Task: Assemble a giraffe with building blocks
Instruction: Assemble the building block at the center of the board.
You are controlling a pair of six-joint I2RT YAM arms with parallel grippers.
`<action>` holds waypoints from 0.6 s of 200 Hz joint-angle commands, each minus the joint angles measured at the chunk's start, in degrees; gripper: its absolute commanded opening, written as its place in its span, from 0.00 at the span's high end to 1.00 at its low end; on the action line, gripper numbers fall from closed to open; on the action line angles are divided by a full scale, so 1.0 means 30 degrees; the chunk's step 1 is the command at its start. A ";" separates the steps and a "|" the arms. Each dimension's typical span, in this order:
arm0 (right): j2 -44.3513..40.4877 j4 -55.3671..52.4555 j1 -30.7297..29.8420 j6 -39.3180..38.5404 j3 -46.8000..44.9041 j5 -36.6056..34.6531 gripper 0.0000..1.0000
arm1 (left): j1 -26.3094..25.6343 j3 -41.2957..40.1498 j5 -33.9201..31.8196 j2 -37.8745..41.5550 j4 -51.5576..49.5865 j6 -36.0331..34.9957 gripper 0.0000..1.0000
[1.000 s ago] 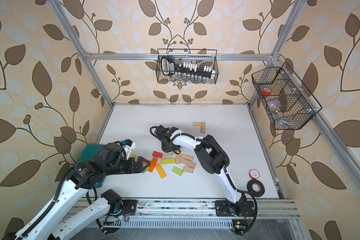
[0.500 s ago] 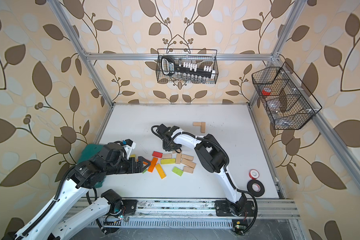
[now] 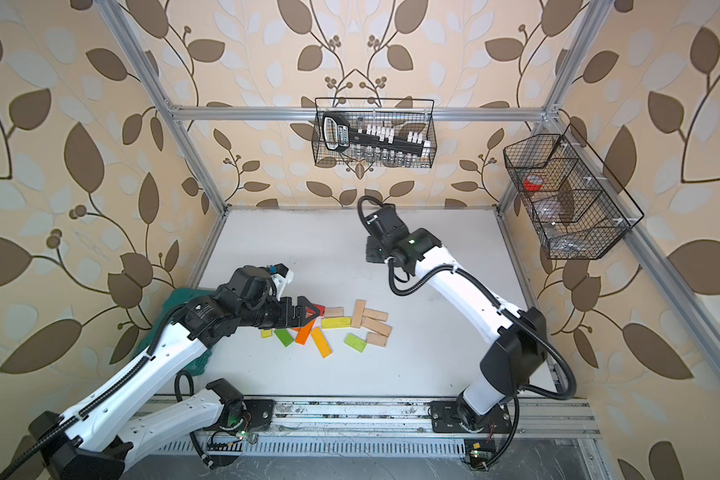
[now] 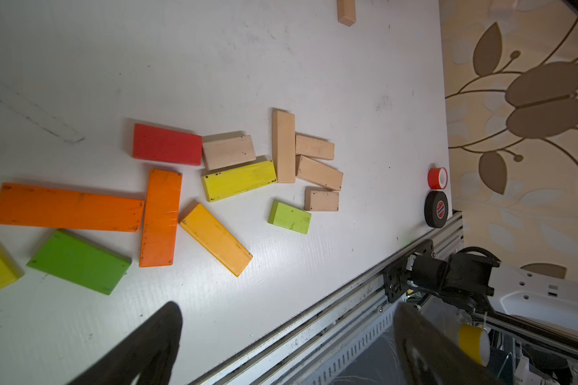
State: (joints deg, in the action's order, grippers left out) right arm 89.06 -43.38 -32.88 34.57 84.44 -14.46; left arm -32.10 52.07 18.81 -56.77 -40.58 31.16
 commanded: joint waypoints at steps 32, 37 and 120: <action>-0.1373 0.1811 0.2402 0.0929 -0.7661 0.0992 0.77 | -0.1234 0.2174 0.0866 -0.3802 0.2996 -0.1537 0.01; -0.1310 0.1969 0.2508 0.0901 -0.7995 0.1064 0.78 | -0.1254 0.2403 0.0928 -0.4101 0.2953 -0.1715 0.01; 0.3624 0.3706 0.3422 -0.0221 -0.7292 0.1476 0.78 | -0.1290 0.4261 0.1967 -0.7402 0.3206 -0.3555 0.01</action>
State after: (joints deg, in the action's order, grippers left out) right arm 95.57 -34.09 -23.07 35.75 58.94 -10.85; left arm -35.66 61.91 22.68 -77.21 -31.66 24.38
